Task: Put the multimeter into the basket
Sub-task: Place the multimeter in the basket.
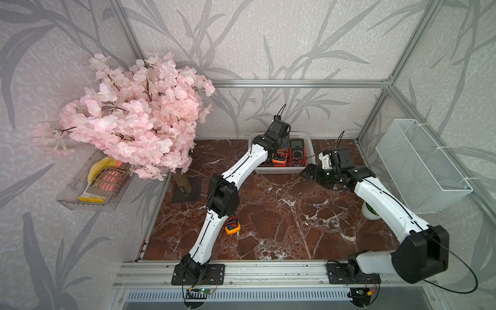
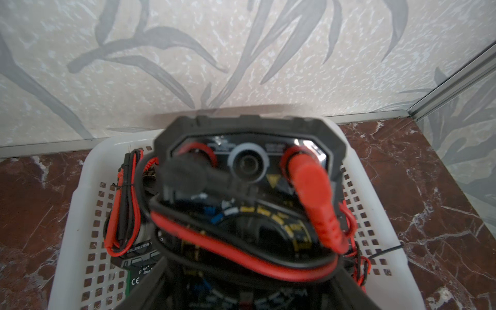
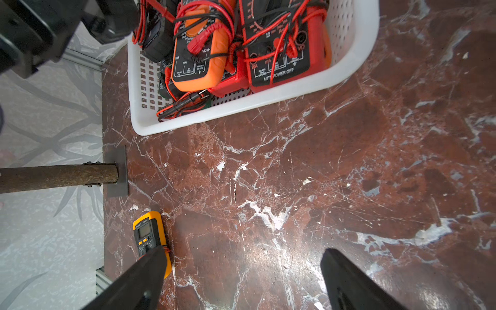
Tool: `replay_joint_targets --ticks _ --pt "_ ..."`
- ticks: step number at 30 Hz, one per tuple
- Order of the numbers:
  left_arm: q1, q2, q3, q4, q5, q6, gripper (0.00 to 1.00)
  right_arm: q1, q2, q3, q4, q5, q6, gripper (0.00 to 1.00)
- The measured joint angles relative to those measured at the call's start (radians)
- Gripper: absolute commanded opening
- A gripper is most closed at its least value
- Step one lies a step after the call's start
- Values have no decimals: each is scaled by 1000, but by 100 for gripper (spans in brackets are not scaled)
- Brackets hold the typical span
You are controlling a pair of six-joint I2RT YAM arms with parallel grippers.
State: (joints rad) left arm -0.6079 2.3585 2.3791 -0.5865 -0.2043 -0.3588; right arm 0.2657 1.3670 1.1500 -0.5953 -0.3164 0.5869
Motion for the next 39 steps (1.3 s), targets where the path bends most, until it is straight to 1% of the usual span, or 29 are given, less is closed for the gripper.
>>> replay_joint_targets --ticks 6,12,14,18,19,29,36,39 --pt "23 48 9 -19 26 -3 54 -18 0 0 0 0 -5 95" --pt "37 98 57 -40 50 -23 66 -23 2 0 0 -1 -4 95" --pt "39 115 74 -45 58 -29 73 -23 4 0 0 -3 -4 95" --pt "40 123 76 -53 73 -43 96 -23 7 0 0 -8 -3 95" --pt "40 123 76 -55 75 -44 100 -23 7 0 0 -8 -3 95" --pt "40 123 118 -78 102 -66 100 -23 6 0 0 -11 12 95" --pt "39 116 118 -96 131 -76 100 -23 -13 -7 2 -18 26 95" --pt "39 80 86 -96 135 -89 100 -23 -27 -17 9 -25 34 95"
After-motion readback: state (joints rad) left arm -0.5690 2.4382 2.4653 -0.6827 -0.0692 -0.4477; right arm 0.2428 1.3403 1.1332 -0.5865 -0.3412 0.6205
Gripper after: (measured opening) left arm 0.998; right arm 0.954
